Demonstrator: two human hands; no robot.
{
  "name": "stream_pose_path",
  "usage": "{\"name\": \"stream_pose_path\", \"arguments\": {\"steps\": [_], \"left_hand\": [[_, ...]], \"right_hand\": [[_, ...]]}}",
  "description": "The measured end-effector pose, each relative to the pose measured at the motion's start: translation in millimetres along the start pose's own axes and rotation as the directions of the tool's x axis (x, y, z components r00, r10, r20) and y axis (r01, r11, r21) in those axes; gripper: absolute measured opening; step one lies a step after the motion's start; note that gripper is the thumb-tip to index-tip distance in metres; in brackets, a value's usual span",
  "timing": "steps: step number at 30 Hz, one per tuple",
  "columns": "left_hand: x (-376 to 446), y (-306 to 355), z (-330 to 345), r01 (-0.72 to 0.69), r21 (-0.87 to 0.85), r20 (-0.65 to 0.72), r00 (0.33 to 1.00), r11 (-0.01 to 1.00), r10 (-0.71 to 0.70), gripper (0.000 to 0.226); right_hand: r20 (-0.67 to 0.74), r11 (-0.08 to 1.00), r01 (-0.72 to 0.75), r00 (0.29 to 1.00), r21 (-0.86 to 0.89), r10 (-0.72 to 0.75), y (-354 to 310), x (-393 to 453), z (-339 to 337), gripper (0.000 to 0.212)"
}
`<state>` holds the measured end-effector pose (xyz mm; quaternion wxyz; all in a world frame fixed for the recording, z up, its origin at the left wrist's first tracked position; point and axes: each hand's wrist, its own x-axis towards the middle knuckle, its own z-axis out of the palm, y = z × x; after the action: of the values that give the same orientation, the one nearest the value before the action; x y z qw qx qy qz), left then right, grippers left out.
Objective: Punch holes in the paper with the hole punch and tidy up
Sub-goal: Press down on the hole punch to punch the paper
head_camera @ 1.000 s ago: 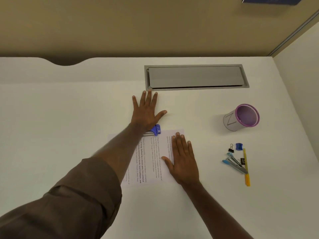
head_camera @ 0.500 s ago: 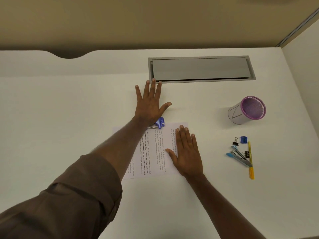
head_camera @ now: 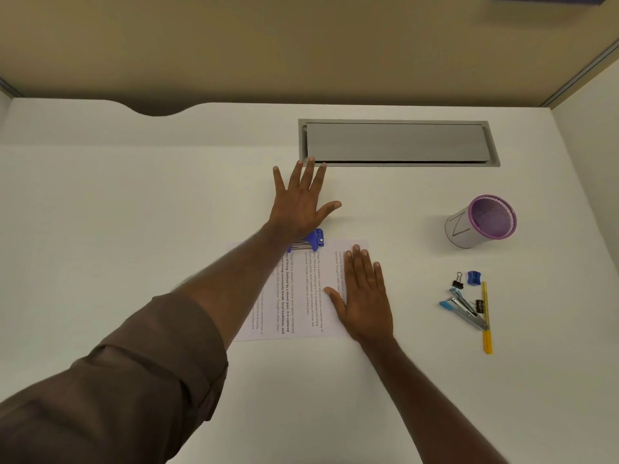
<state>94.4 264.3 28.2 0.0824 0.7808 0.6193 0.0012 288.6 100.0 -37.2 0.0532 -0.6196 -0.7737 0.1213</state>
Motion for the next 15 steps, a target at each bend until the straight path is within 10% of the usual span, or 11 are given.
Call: {"name": "stream_pose_path", "arguments": {"steps": [15], "left_hand": [[-89.7,-40.8,-9.8,0.138,-0.163,0.016,0.990,0.977,-0.137,0.070]], "right_hand": [[-0.037,1.000,0.015,0.999,0.028,-0.014,-4.4,-5.0,-13.1,0.075]]}}
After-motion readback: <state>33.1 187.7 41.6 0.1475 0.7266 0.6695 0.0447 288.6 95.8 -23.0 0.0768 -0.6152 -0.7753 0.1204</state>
